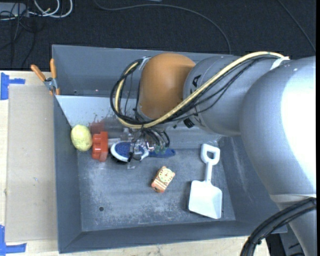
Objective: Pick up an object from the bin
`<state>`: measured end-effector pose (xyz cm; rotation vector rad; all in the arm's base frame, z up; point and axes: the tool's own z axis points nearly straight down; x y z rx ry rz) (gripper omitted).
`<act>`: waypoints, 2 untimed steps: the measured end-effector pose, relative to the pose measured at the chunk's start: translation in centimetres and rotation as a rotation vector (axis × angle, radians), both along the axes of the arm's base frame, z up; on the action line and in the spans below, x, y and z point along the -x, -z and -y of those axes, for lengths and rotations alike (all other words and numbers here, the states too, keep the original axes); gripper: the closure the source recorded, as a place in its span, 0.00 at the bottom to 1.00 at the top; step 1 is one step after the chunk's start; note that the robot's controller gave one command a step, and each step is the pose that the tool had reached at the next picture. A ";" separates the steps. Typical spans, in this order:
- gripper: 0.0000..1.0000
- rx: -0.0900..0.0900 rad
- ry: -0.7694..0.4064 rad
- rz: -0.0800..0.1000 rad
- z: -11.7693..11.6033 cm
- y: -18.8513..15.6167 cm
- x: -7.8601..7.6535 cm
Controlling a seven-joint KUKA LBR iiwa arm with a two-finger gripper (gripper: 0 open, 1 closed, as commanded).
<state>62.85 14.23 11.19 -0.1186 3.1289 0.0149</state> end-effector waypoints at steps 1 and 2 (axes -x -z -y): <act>1.00 -0.001 0.001 0.002 0.0 -3.7 -0.1; 1.00 -0.001 0.003 -0.002 0.0 -3.3 0.0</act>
Offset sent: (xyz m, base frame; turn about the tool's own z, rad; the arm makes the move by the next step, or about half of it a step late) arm 0.0001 -0.0001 0.0346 0.0000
